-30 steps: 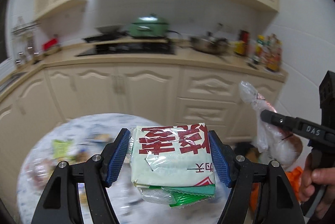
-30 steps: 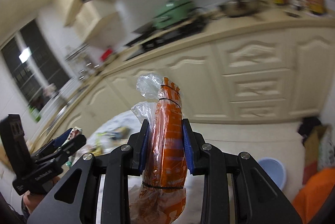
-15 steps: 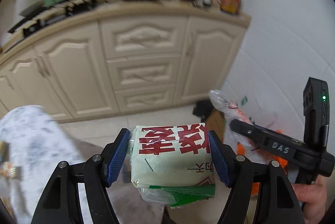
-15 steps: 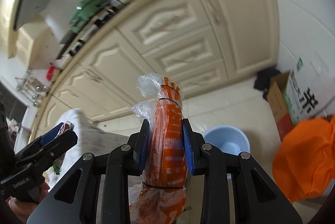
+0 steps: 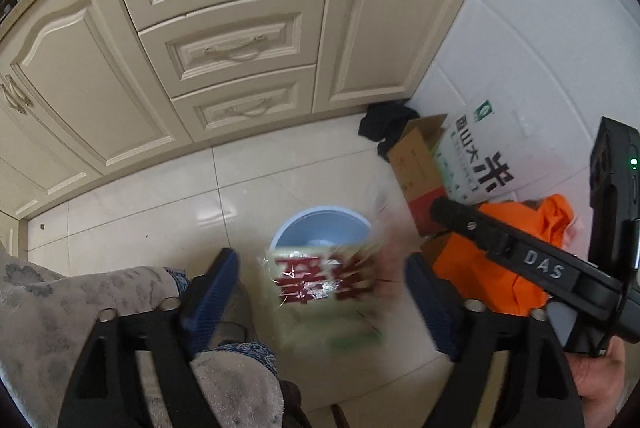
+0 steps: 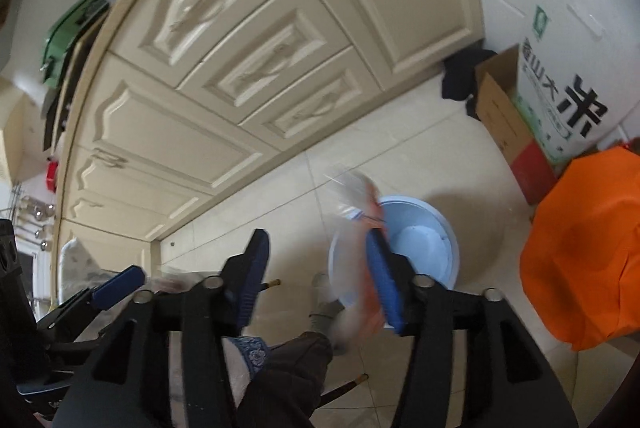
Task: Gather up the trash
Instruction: 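Open both tools over the blue bin to drop the items, then return both tools to the table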
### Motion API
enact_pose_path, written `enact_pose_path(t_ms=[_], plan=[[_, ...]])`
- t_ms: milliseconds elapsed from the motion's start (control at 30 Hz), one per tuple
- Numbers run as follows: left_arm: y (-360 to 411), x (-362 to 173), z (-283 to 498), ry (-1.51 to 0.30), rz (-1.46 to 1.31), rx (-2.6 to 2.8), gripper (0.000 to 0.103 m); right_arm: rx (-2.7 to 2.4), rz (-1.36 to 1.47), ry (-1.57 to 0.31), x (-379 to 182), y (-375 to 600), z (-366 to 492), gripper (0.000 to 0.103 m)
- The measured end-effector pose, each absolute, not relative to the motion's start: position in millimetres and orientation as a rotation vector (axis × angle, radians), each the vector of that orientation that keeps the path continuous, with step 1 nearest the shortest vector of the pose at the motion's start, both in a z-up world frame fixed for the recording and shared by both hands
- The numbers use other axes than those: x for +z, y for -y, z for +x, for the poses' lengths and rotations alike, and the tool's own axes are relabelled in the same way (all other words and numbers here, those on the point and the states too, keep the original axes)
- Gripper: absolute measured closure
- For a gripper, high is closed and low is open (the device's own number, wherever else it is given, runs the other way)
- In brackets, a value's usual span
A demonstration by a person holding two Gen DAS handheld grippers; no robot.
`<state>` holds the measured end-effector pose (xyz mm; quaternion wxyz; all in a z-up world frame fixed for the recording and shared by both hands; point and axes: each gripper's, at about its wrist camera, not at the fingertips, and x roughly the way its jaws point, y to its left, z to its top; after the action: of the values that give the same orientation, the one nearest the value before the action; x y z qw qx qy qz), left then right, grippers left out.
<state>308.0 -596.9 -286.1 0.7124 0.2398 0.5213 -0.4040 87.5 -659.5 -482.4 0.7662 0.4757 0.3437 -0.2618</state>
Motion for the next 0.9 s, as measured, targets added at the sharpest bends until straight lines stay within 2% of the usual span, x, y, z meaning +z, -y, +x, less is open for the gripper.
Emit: enact_pose_path(t_ms=[33,133,200,233,300,367,633,900], plan=[[599,-287,308,-1.149,0.538,-0.889,0.01,-0.572,1.036,-0.747,-483,661,86,0.046],[602,-287,317,-1.126,0.549,-0.869,0.008,-0.582,1.043,-0.747,-478,659,81,0.034],[599,-282,320,-1.116,0.54,-0.855,0.008,-0.588,1.04,-0.743,-475,657,79,0.022],[596,-277,322,-1.102,0.533,-0.849,0.008,-0.59,1.04,-0.735,-472,654,77,0.02],[591,-264,326,-1.063,0.521,-0.841,0.008,-0.597,1.034,-0.724,-464,648,74,0.007],[576,-252,324,-1.03,0.508,-0.836,0.005,-0.604,1.019,-0.715,-454,640,72,0.0],[501,-182,319,-0.869,0.38,-0.802,0.002,-0.565,0.918,-0.653,-391,596,77,0.0],[404,-109,315,-0.716,0.235,-0.718,0.001,-0.442,0.703,-0.564,-287,512,114,0.0]])
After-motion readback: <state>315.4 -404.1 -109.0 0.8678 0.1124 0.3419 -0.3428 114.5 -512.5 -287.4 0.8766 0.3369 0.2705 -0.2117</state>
